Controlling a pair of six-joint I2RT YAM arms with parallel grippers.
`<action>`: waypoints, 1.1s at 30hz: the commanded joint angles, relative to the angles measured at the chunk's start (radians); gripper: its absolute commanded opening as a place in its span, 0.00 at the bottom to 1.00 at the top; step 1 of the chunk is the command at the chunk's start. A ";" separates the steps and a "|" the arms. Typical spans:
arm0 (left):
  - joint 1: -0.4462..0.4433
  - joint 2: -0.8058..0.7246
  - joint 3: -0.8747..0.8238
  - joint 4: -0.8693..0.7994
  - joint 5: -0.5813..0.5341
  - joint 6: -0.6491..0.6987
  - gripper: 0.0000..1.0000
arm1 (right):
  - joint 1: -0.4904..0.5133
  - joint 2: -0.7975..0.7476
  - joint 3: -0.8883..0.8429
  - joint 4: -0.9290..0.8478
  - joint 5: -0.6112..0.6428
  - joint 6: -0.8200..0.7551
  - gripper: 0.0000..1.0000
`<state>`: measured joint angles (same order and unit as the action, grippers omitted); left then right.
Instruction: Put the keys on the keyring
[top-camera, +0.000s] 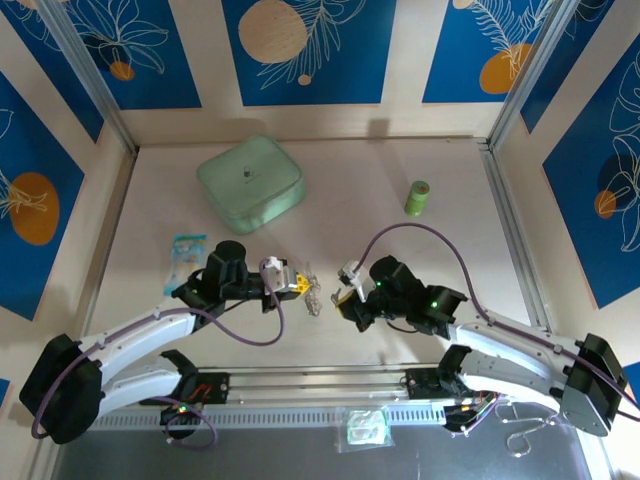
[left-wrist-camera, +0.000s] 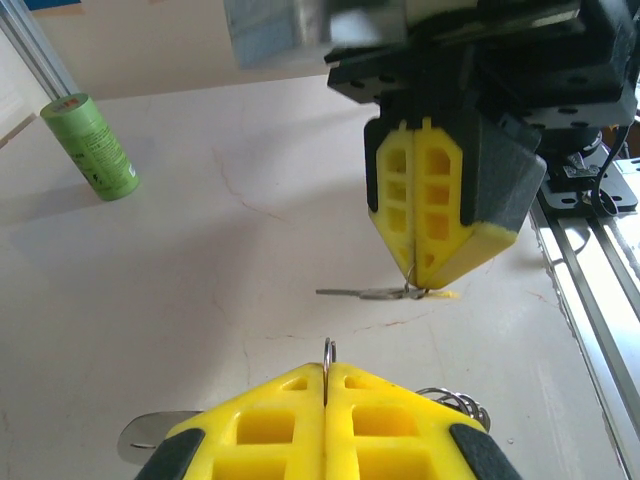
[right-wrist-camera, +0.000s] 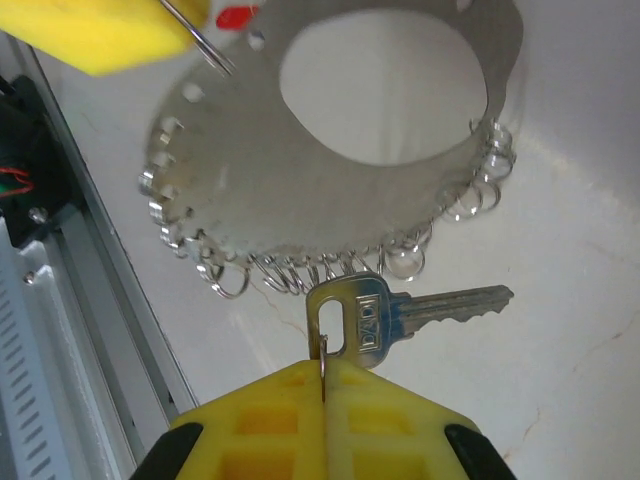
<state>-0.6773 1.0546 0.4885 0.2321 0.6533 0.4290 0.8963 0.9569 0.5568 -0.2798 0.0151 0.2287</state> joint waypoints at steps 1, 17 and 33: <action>-0.011 -0.017 -0.008 0.027 0.005 0.031 0.00 | -0.006 0.072 0.046 -0.102 0.037 0.064 0.00; -0.011 -0.019 -0.005 0.013 0.003 0.036 0.00 | 0.053 0.381 0.134 -0.245 0.131 0.293 0.00; -0.013 -0.018 -0.004 0.007 0.002 0.042 0.00 | 0.072 0.476 0.178 -0.277 0.157 0.299 0.11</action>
<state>-0.6777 1.0546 0.4885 0.2272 0.6491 0.4526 0.9604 1.4200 0.7021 -0.5240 0.1593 0.5114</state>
